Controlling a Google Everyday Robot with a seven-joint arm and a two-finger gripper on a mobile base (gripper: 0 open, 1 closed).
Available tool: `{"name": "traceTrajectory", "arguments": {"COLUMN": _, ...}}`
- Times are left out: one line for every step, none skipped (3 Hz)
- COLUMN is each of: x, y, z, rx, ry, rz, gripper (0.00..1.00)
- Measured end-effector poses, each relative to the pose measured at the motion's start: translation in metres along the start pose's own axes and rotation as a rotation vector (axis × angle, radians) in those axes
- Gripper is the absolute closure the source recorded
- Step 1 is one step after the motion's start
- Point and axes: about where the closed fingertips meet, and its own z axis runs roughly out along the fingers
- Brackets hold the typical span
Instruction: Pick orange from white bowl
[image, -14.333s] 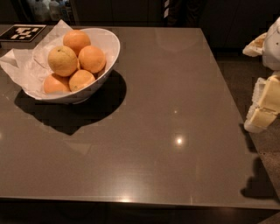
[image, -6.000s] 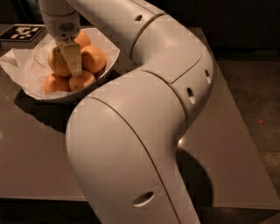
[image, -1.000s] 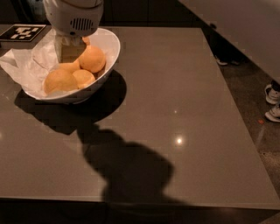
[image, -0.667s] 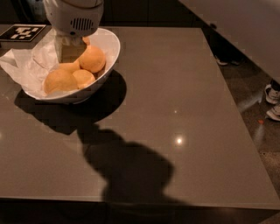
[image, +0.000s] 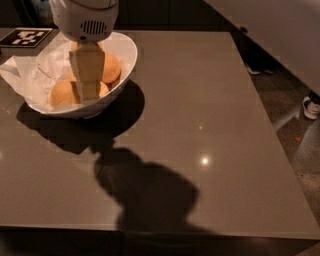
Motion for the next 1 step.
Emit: {"name": "traceTrajectory", "arguments": {"x": 0.0, "y": 0.0, "z": 0.0, "rx": 0.0, "ry": 0.0, "rz": 0.0, "gripper": 0.0}}
